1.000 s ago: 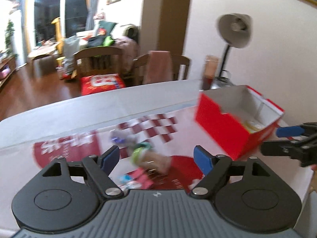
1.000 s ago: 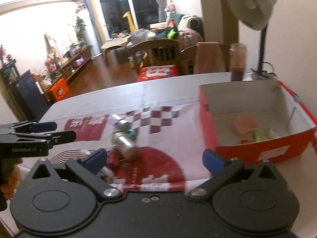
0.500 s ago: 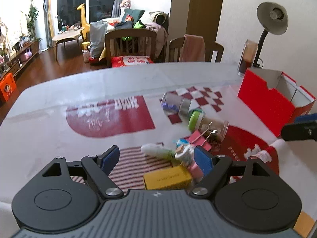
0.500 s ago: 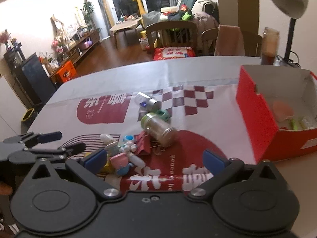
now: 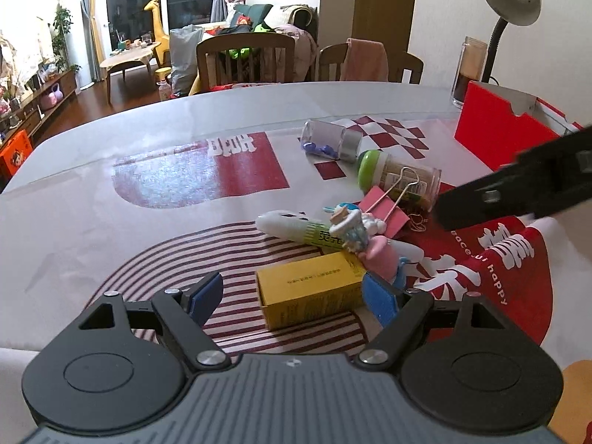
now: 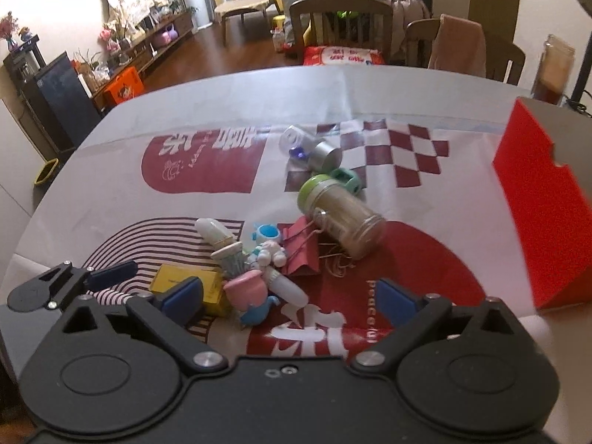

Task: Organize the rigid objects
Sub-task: 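Grasp the yellow box with the left gripper while the right grasps the pink pig figure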

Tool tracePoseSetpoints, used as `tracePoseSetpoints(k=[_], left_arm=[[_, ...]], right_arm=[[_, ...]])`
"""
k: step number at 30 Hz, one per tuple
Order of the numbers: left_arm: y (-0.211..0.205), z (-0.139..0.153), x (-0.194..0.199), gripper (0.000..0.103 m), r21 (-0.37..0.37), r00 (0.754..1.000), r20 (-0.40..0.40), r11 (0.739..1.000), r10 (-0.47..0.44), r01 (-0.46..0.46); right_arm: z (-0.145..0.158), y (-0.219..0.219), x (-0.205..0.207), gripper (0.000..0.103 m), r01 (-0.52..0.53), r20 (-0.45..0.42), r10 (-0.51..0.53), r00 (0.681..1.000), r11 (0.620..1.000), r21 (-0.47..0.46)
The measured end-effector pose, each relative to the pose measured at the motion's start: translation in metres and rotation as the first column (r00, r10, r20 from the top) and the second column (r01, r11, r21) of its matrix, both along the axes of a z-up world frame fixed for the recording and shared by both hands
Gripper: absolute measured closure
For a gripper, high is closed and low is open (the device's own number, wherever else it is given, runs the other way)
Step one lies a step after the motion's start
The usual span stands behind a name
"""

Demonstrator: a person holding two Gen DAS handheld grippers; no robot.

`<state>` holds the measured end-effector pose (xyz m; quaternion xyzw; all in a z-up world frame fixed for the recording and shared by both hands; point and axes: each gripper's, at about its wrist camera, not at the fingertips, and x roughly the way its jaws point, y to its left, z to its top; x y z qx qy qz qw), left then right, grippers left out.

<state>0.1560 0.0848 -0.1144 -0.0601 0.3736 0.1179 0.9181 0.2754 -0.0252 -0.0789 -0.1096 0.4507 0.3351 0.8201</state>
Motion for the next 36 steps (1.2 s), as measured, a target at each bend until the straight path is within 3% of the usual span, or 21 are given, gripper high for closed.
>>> tracePoseSetpoints(k=[8,17,19,26,31,36], left_arm=[[-0.01,-0.01,0.01,0.021,0.018,1.0,-0.026,1.0,0.0,0.001],[-0.013,-0.017,0.014,0.021,0.004,1.0,-0.018,1.0,0.007,-0.007],[-0.012,-0.019,0.015,0.021,-0.009,1.0,-0.023,1.0,0.009,-0.01],[-0.006,-0.025,0.017,0.024,-0.047,0.998,-0.046,0.998,0.031,-0.033],[-0.005,-0.026,0.016,0.028,-0.069,0.999,-0.044,0.997,0.023,-0.026],[-0.002,-0.026,0.013,0.028,-0.08,0.999,-0.041,0.996,0.023,-0.026]], right_arm=[[-0.02,0.033,0.0,0.014,-0.052,-0.025,0.051,0.998,0.997,-0.059],[-0.034,0.063,0.007,0.036,-0.056,-0.069,0.05,0.996,0.995,-0.082],[-0.036,0.068,0.008,0.046,-0.063,-0.076,0.057,0.996,0.994,-0.088],[-0.038,0.079,0.009,0.054,-0.064,-0.067,0.058,0.996,0.994,-0.093],[-0.037,0.081,0.009,0.072,-0.055,-0.046,0.051,0.998,0.993,-0.108],[-0.035,0.077,0.007,0.073,-0.045,-0.039,0.041,0.998,0.994,-0.097]])
